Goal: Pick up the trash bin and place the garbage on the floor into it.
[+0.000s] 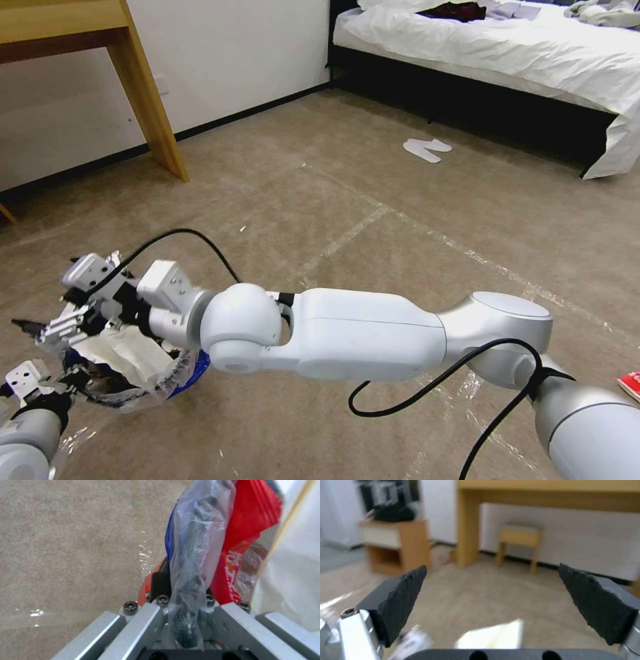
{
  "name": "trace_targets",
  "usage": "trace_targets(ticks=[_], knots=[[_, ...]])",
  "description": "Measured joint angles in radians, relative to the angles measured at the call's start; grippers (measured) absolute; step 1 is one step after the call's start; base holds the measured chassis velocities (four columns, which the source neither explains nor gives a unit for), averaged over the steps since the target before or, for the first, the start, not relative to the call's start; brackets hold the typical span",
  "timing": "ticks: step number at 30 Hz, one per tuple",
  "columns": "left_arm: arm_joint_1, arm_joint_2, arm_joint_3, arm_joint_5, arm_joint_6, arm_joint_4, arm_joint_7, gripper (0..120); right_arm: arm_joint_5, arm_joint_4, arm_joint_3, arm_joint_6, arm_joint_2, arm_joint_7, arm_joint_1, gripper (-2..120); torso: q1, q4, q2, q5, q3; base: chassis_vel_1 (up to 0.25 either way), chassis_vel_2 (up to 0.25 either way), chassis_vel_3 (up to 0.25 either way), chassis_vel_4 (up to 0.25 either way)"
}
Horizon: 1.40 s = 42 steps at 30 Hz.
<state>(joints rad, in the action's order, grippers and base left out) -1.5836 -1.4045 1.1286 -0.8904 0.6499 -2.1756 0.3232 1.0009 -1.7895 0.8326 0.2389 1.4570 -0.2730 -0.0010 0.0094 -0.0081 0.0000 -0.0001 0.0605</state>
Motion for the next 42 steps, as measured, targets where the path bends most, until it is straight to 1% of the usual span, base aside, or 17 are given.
trace_targets(ticks=[4,6,7,9,10,13,14,16,17,19,20,25,29,31,35,37,42], knots=[[-0.001,0.004,0.004,0.000,-0.001,0.001,0.000,0,0.039,-0.008,-0.109,0.076,-0.040,-0.091,-0.014,100,0.000,0.0000,0.000,0.0001,0.000,0.000,0.000,0.000,0.000],[-0.003,0.012,0.009,0.000,-0.002,0.005,0.000,0,0.095,-0.013,-0.215,0.151,-0.106,-0.212,-0.039,100,0.000,-0.0002,0.000,0.0004,0.000,0.000,0.000,0.000,0.000],[-0.003,0.012,0.009,0.000,-0.002,0.005,0.000,0,0.095,-0.013,-0.215,0.151,-0.106,-0.212,-0.039,100,0.000,-0.0002,0.000,0.0004,0.000,0.000,0.000,0.000,0.000],[-0.002,0.017,0.010,-0.001,-0.002,0.007,0.000,0,0.130,-0.012,-0.310,0.196,-0.188,-0.306,-0.080,100,0.000,0.0001,0.000,0.0003,0.000,0.000,0.000,0.000,0.000],[-0.002,0.017,0.010,-0.001,-0.002,0.007,0.000,0,0.130,-0.012,-0.310,0.196,-0.188,-0.306,-0.080,100,0.000,0.0001,0.000,0.0003,0.000,0.000,0.000,0.000,0.000],[0.000,0.024,0.011,-0.002,-0.002,0.011,0.002,0,0.144,0.005,-0.453,0.256,-0.323,-0.382,-0.166,100,0.000,-0.0003,0.000,0.0006,0.000,0.000,0.000,0.000,0.000],[0.000,0.024,0.011,-0.002,-0.002,0.011,0.002,0,0.144,0.005,-0.453,0.256,-0.323,-0.382,-0.166,100,0.000,-0.0003,0.000,0.0006,0.000,0.000,0.000,0.000,0.000],[0.002,0.027,0.010,0.000,-0.002,0.013,0.003,0,0.146,0.022,-0.552,0.272,-0.404,-0.426,-0.234,100,0.000,-0.0012,0.000,0.0010,0.000,0.000,0.000,0.000,0.000],[0.002,0.027,0.010,0.000,-0.002,0.013,0.003,0,0.146,0.022,-0.552,0.272,-0.404,-0.426,-0.234,100,0.000,-0.0012,0.000,0.0010,0.000,0.000,0.000,0.000,0.000],[0.004,0.028,0.005,0.003,-0.002,0.013,0.002,0,0.155,0.038,-0.677,0.285,-0.476,-0.462,-0.322,100,0.000,-0.0003,0.000,0.0007,0.000,0.000,0.000,0.000,0.000],[0.004,0.028,0.005,0.003,-0.002,0.013,0.002,0,0.155,0.038,-0.677,0.285,-0.476,-0.462,-0.322,100,0.000,-0.0003,0.000,0.0007,0.000,0.000,0.000,0.000,0.000],[0.001,0.020,0.005,0.008,-0.002,0.012,0.000,0,0.183,0.068,-0.886,0.309,-0.537,-0.480,-0.467,100,0.000,0.0000,0.000,0.0005,0.000,0.000,0.000,0.000,0.000],[-0.003,0.020,0.006,0.009,-0.004,0.007,-0.001,0,0.192,0.100,-0.968,0.321,-0.559,-0.486,-0.532,100,0.000,-0.0003,0.000,0.0003,0.000,0.000,0.000,0.000,0.000],[-0.008,0.019,0.010,0.012,-0.008,0.005,-0.005,0,0.198,0.165,-1.032,0.331,-0.565,-0.496,-0.610,100,0.000,-0.0005,0.000,0.0004,0.000,0.000,0.000,0.000,0.000],[-0.014,0.017,0.011,0.019,-0.012,0.006,-0.010,0,0.186,0.229,-1.046,0.329,-0.558,-0.503,-0.646,100,0.000,-0.0001,0.000,0.0005,0.000,0.000,0.000,0.000,0.000],[-0.025,0.012,0.012,0.024,-0.016,0.008,-0.014,0,0.174,0.330,-1.054,0.327,-0.536,-0.518,-0.684,100,0.000,-0.0002,0.000,0.0005,0.000,0.000,0.000,0.000,0.000],[-0.030,0.010,0.012,0.025,-0.017,0.007,-0.015,0,0.159,0.435,-1.066,0.329,-0.510,-0.539,-0.698,100,0.000,0.0000,0.000,0.0003,0.000,0.000,0.000,0.000,0.000]])
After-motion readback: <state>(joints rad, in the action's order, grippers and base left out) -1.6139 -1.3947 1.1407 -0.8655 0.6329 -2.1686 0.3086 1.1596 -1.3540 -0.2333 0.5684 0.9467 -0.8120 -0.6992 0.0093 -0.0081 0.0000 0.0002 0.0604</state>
